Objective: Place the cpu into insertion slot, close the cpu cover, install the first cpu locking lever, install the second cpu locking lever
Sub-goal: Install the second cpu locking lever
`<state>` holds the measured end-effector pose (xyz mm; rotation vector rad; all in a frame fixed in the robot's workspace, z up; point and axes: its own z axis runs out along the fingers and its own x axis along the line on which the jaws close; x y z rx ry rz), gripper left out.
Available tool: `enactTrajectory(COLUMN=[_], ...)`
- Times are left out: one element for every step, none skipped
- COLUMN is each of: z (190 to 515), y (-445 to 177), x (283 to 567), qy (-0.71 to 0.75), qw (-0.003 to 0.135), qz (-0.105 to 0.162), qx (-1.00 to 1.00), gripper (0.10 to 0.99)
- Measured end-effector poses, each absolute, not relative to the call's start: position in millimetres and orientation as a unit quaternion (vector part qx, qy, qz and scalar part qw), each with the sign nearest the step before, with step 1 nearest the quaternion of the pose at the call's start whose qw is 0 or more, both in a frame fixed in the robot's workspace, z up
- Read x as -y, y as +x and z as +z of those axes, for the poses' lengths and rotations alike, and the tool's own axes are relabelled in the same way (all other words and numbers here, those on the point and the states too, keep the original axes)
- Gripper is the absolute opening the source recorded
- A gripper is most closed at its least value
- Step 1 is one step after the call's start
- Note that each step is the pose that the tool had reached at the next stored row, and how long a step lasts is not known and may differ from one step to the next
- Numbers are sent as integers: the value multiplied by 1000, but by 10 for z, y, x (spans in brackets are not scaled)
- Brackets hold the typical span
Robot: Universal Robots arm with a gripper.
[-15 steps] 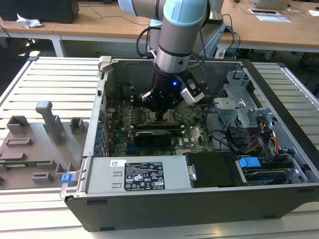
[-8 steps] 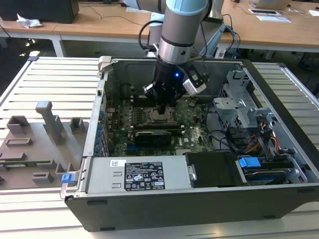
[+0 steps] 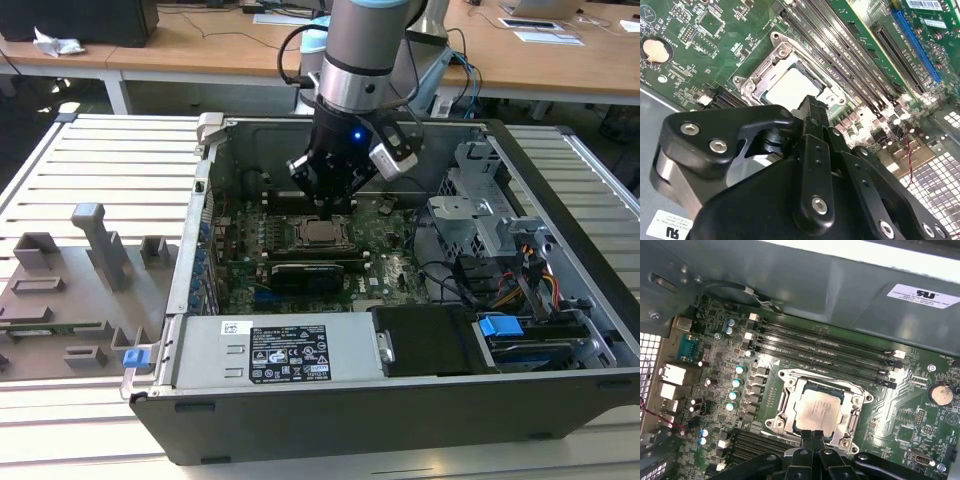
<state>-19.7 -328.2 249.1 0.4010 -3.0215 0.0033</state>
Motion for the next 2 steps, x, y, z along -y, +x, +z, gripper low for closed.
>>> enactTrajectory(z=[2491, 2491], y=[-197, -197], x=[3282, 3282], qy=[131, 131], qw=[47, 47], qz=[1, 1], qx=[990, 990], gripper=[106, 106])
